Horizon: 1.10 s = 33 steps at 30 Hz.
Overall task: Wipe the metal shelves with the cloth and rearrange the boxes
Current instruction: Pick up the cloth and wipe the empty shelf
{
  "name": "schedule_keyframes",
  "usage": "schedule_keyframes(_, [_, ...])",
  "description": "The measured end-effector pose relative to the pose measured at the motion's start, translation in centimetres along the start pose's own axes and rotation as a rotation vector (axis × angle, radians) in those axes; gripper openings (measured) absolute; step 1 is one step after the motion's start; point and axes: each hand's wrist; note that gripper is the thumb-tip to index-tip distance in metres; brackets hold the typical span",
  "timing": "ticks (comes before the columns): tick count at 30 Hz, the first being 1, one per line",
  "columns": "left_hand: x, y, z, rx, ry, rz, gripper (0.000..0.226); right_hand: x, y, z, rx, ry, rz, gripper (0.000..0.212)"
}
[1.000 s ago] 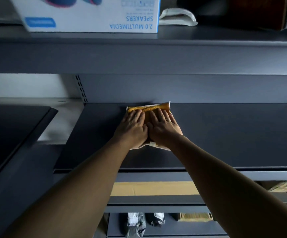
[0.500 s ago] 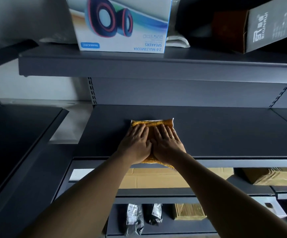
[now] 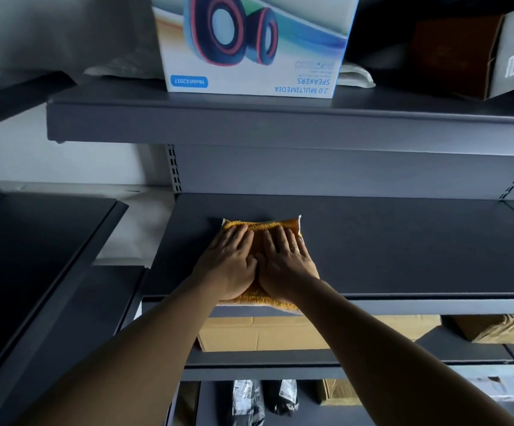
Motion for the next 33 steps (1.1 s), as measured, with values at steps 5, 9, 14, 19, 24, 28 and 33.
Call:
schedule_keyframes(5, [-3.0,-0.6,0.6,-0.017,0.008,0.003,0.061,-3.6,1.0,0.2,0.004,0.047,0.022,0.067])
schedule_keyframes(9, [-5.8,-1.1,1.3,-0.03,-0.003,0.013,0.062,-6.5,1.8,0.9,-0.019,0.044,0.021,0.068])
schedule_keyframes(14, [-8.9,-2.1,1.9,-0.017,-0.02,0.028,0.062,-9.3,2.2,2.1,-0.018,0.033,0.023,0.067])
schedule_keyframes(19, [-10.6,-3.3,2.4,0.006,-0.031,0.012,0.061,-11.2,2.1,2.6,-0.032,0.028,0.005,0.067])
schedule_keyframes(24, [-11.1,-4.9,2.5,0.019,-0.025,-0.008,0.06,-12.3,0.7,2.6,-0.022,0.025,-0.04,0.068])
schedule_keyframes(28, [-10.2,-7.2,2.9,0.018,-0.014,0.012,0.059,-13.4,-1.7,2.4,-0.026,0.025,-0.023,0.068])
schedule_keyframes(33, [-9.7,-8.0,2.7,0.006,0.007,0.033,0.06,-13.2,-2.6,2.1,-0.041,0.042,-0.014,0.067])
Point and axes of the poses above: each hand's wrist, its own x-axis away from the middle knuckle, its own z-axis out of the back of the hand, y = z × x, and after that the axes turned 8 degrees about -y, right-handed
